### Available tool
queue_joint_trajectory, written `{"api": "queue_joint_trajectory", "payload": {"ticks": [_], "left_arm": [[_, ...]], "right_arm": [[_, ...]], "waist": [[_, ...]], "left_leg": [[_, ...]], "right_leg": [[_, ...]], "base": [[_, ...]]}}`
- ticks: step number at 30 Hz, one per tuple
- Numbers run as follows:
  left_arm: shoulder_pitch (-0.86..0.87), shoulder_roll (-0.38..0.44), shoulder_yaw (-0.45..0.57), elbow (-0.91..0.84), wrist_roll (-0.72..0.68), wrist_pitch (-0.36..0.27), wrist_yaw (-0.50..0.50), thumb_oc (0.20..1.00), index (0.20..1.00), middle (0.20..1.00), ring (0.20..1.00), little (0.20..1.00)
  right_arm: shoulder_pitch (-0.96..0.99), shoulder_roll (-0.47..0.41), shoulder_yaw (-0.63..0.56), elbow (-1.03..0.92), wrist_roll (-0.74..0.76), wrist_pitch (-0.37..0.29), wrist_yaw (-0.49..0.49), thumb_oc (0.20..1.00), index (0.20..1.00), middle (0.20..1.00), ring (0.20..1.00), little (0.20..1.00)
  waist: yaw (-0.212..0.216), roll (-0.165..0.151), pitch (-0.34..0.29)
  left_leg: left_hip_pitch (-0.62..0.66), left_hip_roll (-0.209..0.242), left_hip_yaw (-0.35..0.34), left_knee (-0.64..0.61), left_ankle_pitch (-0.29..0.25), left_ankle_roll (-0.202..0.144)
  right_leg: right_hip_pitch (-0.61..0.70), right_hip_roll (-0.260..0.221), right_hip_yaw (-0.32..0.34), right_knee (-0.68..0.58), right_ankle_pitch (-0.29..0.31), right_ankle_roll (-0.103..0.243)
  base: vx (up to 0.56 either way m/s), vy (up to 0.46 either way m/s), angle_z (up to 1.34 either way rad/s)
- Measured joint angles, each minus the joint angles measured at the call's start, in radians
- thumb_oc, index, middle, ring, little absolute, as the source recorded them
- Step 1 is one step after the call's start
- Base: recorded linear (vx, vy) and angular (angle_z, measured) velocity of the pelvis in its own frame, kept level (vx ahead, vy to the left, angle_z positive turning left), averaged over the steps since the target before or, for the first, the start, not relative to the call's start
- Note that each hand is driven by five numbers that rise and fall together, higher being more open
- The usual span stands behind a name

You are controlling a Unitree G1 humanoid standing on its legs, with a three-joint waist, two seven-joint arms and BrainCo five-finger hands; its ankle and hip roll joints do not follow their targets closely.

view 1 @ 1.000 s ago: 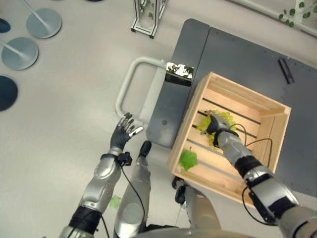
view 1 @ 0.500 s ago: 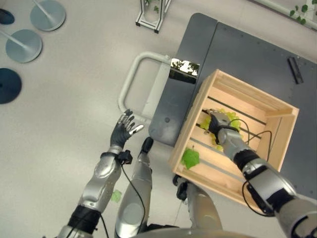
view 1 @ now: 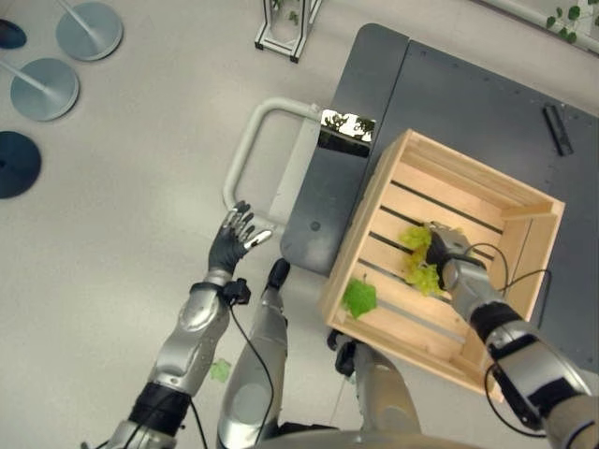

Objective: Pick up the fruits from the basket on one side to the basket on the other side

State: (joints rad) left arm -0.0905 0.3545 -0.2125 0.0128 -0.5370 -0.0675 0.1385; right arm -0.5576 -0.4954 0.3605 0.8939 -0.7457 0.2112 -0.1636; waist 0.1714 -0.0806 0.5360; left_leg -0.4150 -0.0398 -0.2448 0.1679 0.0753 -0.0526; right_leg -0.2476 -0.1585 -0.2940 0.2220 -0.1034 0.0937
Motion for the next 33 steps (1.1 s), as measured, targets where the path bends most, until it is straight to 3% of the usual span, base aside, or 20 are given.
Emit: {"api": "queue_joint_trajectory", "payload": {"ticks": [11,19,29,33], "left_arm": [[-0.002,-0.001,-0.001,0.000,0.000,-0.007,-0.001,1.000,1.000,1.000,1.000,1.000],[0.004,0.004,-0.001,-0.001,-0.009,-0.009,0.003,1.000,1.000,1.000,1.000,1.000],[0.017,0.020,-0.001,-0.039,-0.036,-0.009,0.023,1.000,1.000,1.000,1.000,1.000],[0.018,0.021,-0.001,-0.039,-0.036,-0.009,0.032,1.000,1.000,1.000,1.000,1.000]], "right_arm": [[0.032,-0.022,0.000,0.001,-0.109,0.012,-0.008,1.000,1.000,1.000,1.000,1.000],[0.012,0.040,-0.014,0.079,-0.094,0.036,-0.059,1.000,1.000,1.000,1.000,1.000],[-0.016,0.088,-0.116,0.128,0.197,0.022,-0.154,1.000,1.000,1.000,1.000,1.000],[-0.015,0.094,-0.135,0.135,0.330,-0.016,-0.187,1.000,1.000,1.000,1.000,1.000]], "waist": [[-0.016,-0.001,0.000],[-0.017,-0.003,-0.001],[-0.017,-0.003,-0.001],[-0.017,-0.003,-0.001]], "left_leg": [[0.003,0.002,0.001,0.010,0.001,0.000],[0.001,0.005,-0.003,0.012,0.007,-0.005],[-0.034,0.007,-0.002,0.003,0.017,-0.009],[-0.035,0.008,-0.001,0.003,0.017,-0.009]], "right_leg": [[0.001,0.004,0.005,0.012,0.000,-0.001],[-0.009,0.000,0.006,0.033,-0.004,-0.006],[-0.063,-0.002,0.010,0.064,-0.011,-0.012],[-0.067,-0.002,0.012,0.068,-0.014,-0.013]], "base": [[0.00,0.000,0.00],[0.00,0.000,0.00],[0.00,0.000,0.00],[0.00,0.000,0.00]]}}
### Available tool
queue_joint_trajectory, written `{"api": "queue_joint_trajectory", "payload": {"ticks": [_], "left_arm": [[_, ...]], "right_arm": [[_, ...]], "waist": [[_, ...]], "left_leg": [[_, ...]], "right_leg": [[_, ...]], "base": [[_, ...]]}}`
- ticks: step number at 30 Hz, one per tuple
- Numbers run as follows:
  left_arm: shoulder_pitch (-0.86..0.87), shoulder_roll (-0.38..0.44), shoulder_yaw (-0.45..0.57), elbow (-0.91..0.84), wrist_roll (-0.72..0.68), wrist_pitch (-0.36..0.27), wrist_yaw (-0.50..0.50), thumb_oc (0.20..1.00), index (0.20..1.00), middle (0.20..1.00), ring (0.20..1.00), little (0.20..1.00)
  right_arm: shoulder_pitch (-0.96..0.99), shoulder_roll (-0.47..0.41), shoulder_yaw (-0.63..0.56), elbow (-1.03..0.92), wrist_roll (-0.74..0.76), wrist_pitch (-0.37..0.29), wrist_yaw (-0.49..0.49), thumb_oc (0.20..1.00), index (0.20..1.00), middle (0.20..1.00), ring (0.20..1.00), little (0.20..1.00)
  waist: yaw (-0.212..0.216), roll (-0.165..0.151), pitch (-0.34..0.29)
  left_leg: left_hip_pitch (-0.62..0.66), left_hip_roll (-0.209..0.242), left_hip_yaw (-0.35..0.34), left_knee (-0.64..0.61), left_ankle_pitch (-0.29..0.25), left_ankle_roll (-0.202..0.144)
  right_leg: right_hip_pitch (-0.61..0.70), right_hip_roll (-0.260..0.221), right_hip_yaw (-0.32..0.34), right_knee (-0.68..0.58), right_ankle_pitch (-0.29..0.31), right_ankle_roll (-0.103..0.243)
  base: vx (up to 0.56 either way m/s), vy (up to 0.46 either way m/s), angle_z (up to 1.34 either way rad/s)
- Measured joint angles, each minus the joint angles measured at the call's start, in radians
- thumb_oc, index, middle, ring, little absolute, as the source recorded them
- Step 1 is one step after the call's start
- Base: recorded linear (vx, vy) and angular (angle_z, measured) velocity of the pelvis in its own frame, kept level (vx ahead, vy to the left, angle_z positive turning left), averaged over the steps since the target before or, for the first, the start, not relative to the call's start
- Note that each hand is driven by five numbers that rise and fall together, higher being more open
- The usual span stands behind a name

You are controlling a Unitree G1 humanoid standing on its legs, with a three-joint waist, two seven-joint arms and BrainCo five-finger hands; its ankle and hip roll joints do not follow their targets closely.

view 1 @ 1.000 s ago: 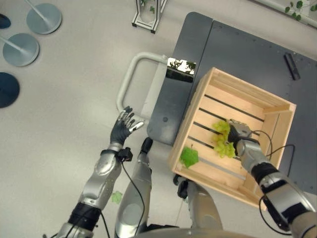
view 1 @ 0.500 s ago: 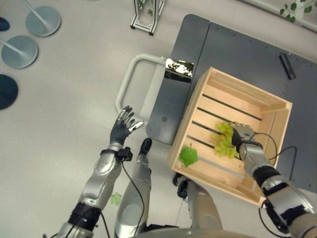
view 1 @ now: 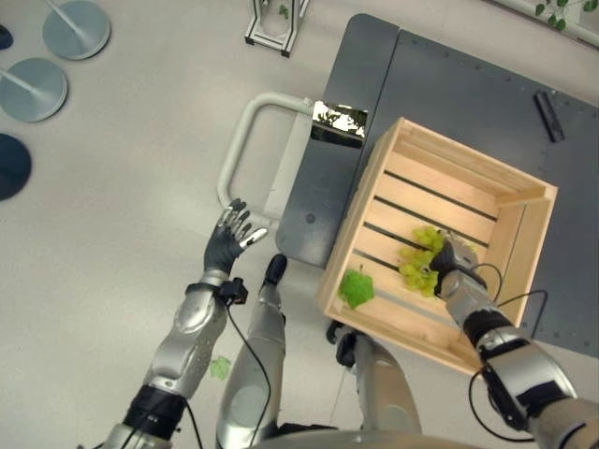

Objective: Pick up the fruits from the basket on one side to the basket on the other side

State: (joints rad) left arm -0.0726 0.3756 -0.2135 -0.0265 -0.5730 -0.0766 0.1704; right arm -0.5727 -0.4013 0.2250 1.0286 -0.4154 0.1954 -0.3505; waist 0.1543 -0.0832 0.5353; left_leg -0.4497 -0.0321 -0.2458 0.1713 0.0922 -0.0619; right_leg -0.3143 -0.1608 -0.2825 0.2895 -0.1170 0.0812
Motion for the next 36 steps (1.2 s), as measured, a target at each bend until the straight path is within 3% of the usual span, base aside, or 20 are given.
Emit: {"api": "queue_joint_trajectory", "payload": {"ticks": [7,9,10,11,12,36], "left_arm": [[0.019,0.018,0.000,-0.027,-0.001,0.000,0.008,1.000,1.000,1.000,1.000,1.000],[0.023,0.022,0.001,-0.030,-0.002,0.000,0.010,1.000,1.000,1.000,1.000,1.000],[0.024,0.022,0.001,-0.031,-0.004,0.000,0.011,1.000,1.000,1.000,1.000,1.000],[0.026,0.021,0.000,-0.031,-0.010,0.000,0.011,1.000,1.000,1.000,1.000,1.000],[0.026,0.021,0.000,-0.031,-0.010,0.000,0.012,1.000,1.000,1.000,1.000,1.000],[0.026,-0.004,-0.001,-0.033,-0.010,-0.026,0.047,1.000,1.000,1.000,1.000,1.000]], "right_arm": [[-0.013,-0.006,-0.024,0.000,0.094,-0.034,-0.012,1.000,1.000,1.000,1.000,1.000],[-0.013,-0.006,-0.031,-0.003,0.116,-0.041,-0.021,0.787,0.787,0.787,0.787,0.787],[-0.013,-0.006,-0.031,-0.004,0.134,-0.046,-0.027,0.755,0.755,0.755,0.755,0.755],[-0.013,-0.006,-0.031,-0.011,0.134,-0.047,-0.031,0.395,0.395,0.395,0.395,0.395],[-0.014,-0.006,-0.034,-0.014,0.134,-0.049,-0.035,0.200,0.200,0.200,0.200,0.200],[0.012,-0.002,-0.074,-0.167,0.184,-0.087,-0.096,0.200,0.200,0.200,0.200,0.200]], "waist": [[0.001,0.001,0.000],[0.001,0.002,0.000],[0.001,0.002,0.000],[0.000,0.002,0.001],[0.000,0.002,0.001],[-0.043,0.028,0.001]], "left_leg": [[-0.019,0.001,0.001,0.001,0.002,-0.004],[-0.022,-0.001,0.002,0.002,0.002,-0.004],[-0.022,-0.001,0.003,0.003,0.002,-0.004],[-0.024,-0.001,0.004,0.003,0.002,-0.004],[-0.026,-0.001,0.006,0.003,0.002,-0.004],[-0.053,0.004,0.039,0.012,0.002,-0.004]], "right_leg": [[-0.033,-0.005,0.004,0.031,-0.013,-0.004],[-0.042,-0.008,0.006,0.043,-0.019,-0.005],[-0.042,-0.008,0.006,0.044,-0.020,-0.005],[-0.047,-0.009,0.009,0.048,-0.022,-0.005],[-0.051,-0.010,0.012,0.052,-0.023,-0.005],[-0.106,-0.011,0.048,0.085,-0.030,-0.009]], "base": [[0.00,0.000,0.00],[0.00,0.000,0.00],[0.00,0.000,0.00],[0.01,-0.002,-0.03],[0.01,-0.002,-0.07],[0.00,0.001,-0.03]]}}
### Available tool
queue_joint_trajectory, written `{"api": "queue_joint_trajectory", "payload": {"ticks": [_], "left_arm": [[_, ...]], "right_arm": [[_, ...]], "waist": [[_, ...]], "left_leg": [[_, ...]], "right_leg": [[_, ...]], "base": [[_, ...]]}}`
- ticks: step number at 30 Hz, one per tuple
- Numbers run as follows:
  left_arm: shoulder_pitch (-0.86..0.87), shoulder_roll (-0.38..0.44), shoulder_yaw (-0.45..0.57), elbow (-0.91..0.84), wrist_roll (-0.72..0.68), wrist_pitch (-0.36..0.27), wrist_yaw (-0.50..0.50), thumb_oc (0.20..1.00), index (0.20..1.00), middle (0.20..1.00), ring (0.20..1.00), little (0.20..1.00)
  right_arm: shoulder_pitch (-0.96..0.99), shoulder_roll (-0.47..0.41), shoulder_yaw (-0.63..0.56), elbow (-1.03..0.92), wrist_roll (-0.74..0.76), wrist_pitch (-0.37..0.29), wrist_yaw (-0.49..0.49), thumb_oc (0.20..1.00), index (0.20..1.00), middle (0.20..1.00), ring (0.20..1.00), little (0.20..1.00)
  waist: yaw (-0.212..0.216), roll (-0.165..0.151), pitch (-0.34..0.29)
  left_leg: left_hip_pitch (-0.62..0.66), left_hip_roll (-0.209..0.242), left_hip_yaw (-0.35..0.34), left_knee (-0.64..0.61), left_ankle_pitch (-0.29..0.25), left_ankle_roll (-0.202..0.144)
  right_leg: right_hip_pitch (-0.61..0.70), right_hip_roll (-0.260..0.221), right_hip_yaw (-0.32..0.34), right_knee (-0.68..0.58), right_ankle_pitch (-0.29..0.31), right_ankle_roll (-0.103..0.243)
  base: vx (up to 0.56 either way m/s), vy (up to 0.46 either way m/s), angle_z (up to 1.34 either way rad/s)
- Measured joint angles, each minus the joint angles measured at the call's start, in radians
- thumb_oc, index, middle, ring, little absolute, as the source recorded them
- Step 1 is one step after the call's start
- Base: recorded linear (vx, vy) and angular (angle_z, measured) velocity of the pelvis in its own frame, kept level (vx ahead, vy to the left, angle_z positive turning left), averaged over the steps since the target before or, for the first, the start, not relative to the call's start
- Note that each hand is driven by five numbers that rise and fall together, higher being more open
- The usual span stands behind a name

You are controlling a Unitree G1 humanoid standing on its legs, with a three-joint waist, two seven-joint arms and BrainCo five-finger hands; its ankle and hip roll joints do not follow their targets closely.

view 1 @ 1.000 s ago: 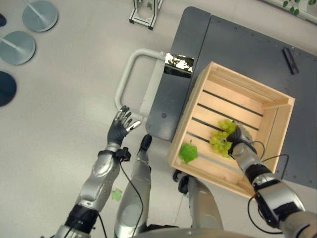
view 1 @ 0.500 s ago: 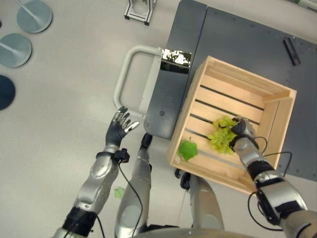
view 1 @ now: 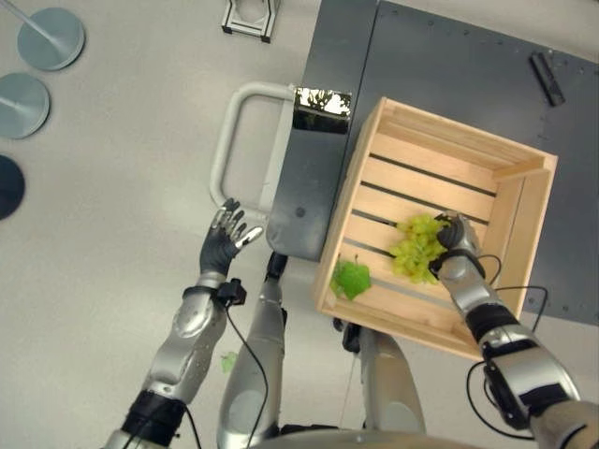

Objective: Pick up the fruits from the basket on one side to the basket on the other side

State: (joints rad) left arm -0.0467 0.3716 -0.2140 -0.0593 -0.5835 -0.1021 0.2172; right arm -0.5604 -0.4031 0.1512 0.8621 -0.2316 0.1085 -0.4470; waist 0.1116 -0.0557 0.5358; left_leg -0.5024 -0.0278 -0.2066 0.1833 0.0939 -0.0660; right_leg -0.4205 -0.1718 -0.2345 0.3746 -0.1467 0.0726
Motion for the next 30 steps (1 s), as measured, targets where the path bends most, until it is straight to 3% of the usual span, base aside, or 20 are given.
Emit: {"api": "queue_joint_trajectory", "payload": {"ticks": [1,2,3,8,17,26,30], "left_arm": [[0.000,0.000,0.000,0.000,0.000,0.000,0.000,1.000,1.000,1.000,1.000,1.000],[0.000,0.000,0.000,0.000,0.000,0.000,0.000,1.000,1.000,1.000,1.000,1.000],[0.000,0.000,0.000,0.000,0.000,0.000,0.000,1.000,1.000,1.000,1.000,1.000],[0.001,0.000,0.000,0.000,0.000,0.000,0.000,1.000,1.000,1.000,1.000,1.000],[0.005,-0.003,0.001,-0.012,0.000,0.000,-0.005,1.000,1.000,1.000,1.000,1.000],[0.004,-0.011,0.000,-0.034,0.000,0.000,-0.008,1.000,1.000,1.000,1.000,1.000],[0.004,-0.011,0.000,-0.034,0.000,0.000,-0.008,1.000,1.000,1.000,1.000,1.000]], "right_arm": [[0.000,0.001,0.000,0.000,0.004,-0.002,0.000,0.360,0.360,0.360,0.360,0.360],[0.000,0.001,0.000,0.001,0.008,-0.002,0.000,0.890,0.890,0.890,0.890,0.890],[0.001,0.003,0.001,0.004,0.011,-0.005,0.002,1.000,1.000,1.000,1.000,1.000],[0.027,0.033,0.015,-0.019,0.014,-0.005,0.017,1.000,1.000,1.000,1.000,1.000],[0.169,0.027,0.004,-0.280,0.005,-0.001,0.093,1.000,1.000,1.000,1.000,1.000],[0.181,0.030,-0.001,-0.303,0.003,-0.005,0.112,1.000,1.000,1.000,1.000,1.000],[0.139,0.036,0.002,-0.203,-0.029,-0.010,0.104,1.000,1.000,1.000,1.000,1.000]], "waist": [[0.000,0.000,0.000],[-0.001,0.000,0.000],[-0.001,0.000,0.000],[-0.001,0.000,0.000],[-0.017,-0.001,0.000],[-0.024,-0.002,0.000],[-0.022,-0.004,-0.001]], "left_leg": [[0.001,0.000,0.001,0.001,0.000,0.000],[0.001,0.000,0.002,0.002,0.000,0.000],[0.002,0.001,0.003,0.003,0.000,0.000],[0.003,0.002,0.004,0.009,0.000,0.000],[0.002,0.005,0.008,0.007,0.000,-0.001],[0.002,0.007,0.010,0.007,-0.001,-0.001],[0.003,0.007,0.009,0.010,0.000,-0.001]], "right_leg": [[-0.001,0.000,0.003,0.002,0.000,0.000],[-0.001,0.000,0.004,0.003,0.000,0.000],[-0.001,0.001,0.005,0.005,0.000,0.000],[-0.001,0.002,0.008,0.013,0.000,-0.001],[-0.006,0.009,0.012,0.014,0.000,-0.002],[-0.006,0.011,0.013,0.013,0.000,-0.003],[-0.004,0.011,0.012,0.014,0.000,-0.003]], "base": [[0.00,-0.001,-0.06],[0.00,-0.004,-0.04],[0.00,0.000,0.00],[0.00,0.000,0.00],[0.00,0.000,0.00],[0.00,0.000,0.00],[0.00,0.000,0.00]]}}
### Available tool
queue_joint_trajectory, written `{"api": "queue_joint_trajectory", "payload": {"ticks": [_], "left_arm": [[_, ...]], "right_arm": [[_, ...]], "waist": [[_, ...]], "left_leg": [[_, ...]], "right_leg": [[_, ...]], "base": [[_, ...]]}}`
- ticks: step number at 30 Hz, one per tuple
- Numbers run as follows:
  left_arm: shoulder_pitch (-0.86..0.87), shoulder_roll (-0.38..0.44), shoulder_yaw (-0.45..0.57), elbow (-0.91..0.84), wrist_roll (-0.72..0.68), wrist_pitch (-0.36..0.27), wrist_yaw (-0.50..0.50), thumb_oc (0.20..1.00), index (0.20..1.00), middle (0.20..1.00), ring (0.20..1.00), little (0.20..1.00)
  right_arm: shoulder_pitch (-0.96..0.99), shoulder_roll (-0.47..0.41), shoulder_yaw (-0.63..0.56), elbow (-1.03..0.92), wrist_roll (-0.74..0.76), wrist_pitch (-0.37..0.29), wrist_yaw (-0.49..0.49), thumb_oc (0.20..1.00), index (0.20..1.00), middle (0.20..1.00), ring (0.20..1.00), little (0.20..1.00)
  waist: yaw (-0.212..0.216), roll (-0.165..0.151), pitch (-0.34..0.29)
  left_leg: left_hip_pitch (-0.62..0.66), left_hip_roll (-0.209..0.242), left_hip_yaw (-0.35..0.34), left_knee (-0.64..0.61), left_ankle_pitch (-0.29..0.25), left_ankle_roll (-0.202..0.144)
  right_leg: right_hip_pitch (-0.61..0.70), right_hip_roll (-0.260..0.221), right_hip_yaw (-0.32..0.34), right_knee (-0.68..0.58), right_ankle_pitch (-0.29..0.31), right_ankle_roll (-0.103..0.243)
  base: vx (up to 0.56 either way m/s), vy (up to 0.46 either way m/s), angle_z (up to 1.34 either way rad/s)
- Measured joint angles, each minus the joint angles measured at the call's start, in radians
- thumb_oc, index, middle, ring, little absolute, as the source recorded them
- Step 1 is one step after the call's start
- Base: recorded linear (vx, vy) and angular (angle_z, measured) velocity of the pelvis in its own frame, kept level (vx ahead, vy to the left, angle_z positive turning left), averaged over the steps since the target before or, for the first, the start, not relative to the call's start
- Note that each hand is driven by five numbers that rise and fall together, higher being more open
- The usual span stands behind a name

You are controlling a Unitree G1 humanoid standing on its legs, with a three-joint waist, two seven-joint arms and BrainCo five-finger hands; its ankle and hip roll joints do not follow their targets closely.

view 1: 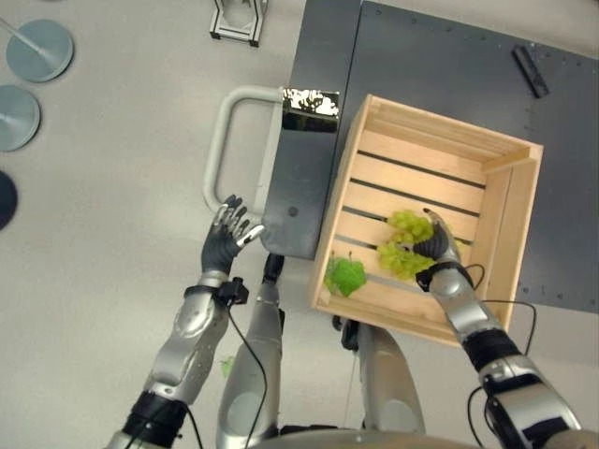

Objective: Pick up the fruits from the basket on one side to the basket on the other side

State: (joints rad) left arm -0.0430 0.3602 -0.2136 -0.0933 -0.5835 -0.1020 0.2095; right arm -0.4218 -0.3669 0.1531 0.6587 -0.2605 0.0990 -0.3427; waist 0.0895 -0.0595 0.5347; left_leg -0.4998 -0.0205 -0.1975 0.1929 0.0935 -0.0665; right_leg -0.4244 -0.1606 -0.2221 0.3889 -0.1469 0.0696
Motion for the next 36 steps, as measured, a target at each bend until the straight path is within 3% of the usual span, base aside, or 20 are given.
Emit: {"api": "queue_joint_trajectory", "payload": {"ticks": [8,18,23,36], "left_arm": [[0.000,0.000,-0.001,0.000,0.000,0.000,0.001,1.000,1.000,1.000,1.000,1.000],[0.000,0.011,-0.002,0.000,0.000,0.000,0.001,1.000,1.000,1.000,1.000,1.000],[0.002,0.020,-0.011,-0.004,0.000,0.004,-0.003,1.000,1.000,1.000,1.000,1.000],[0.001,0.035,-0.022,-0.004,0.000,0.006,0.001,1.000,1.000,1.000,1.000,1.000]], "right_arm": [[-0.126,0.002,0.026,0.220,-0.003,0.011,-0.043,1.000,1.000,1.000,1.000,1.000],[-0.185,0.002,0.065,0.316,-0.003,0.018,-0.045,1.000,1.000,1.000,1.000,1.000],[-0.266,0.000,0.117,0.458,-0.017,0.048,-0.045,1.000,1.000,1.000,1.000,1.000],[-0.270,-0.001,0.122,0.443,-0.064,0.076,-0.066,1.000,1.000,1.000,1.000,1.000]], "waist": [[0.011,-0.001,-0.001],[0.014,0.000,-0.001],[0.034,0.008,-0.001],[0.035,0.010,-0.001]], "left_leg": [[0.000,-0.002,-0.002,0.005,0.000,0.000],[0.000,-0.002,-0.003,0.006,0.000,0.000],[-0.001,-0.005,-0.008,0.005,0.001,-0.002],[-0.029,-0.010,-0.013,0.004,0.005,-0.008]], "right_leg": [[0.002,-0.002,-0.001,0.005,0.000,0.000],[0.002,-0.002,-0.002,0.007,0.000,0.000],[0.000,-0.006,-0.006,0.013,-0.003,-0.002],[-0.040,-0.015,-0.010,0.046,-0.019,-0.006]], "base": [[0.00,0.000,0.00],[0.00,0.000,0.00],[0.01,0.003,0.01],[0.00,0.001,0.00]]}}
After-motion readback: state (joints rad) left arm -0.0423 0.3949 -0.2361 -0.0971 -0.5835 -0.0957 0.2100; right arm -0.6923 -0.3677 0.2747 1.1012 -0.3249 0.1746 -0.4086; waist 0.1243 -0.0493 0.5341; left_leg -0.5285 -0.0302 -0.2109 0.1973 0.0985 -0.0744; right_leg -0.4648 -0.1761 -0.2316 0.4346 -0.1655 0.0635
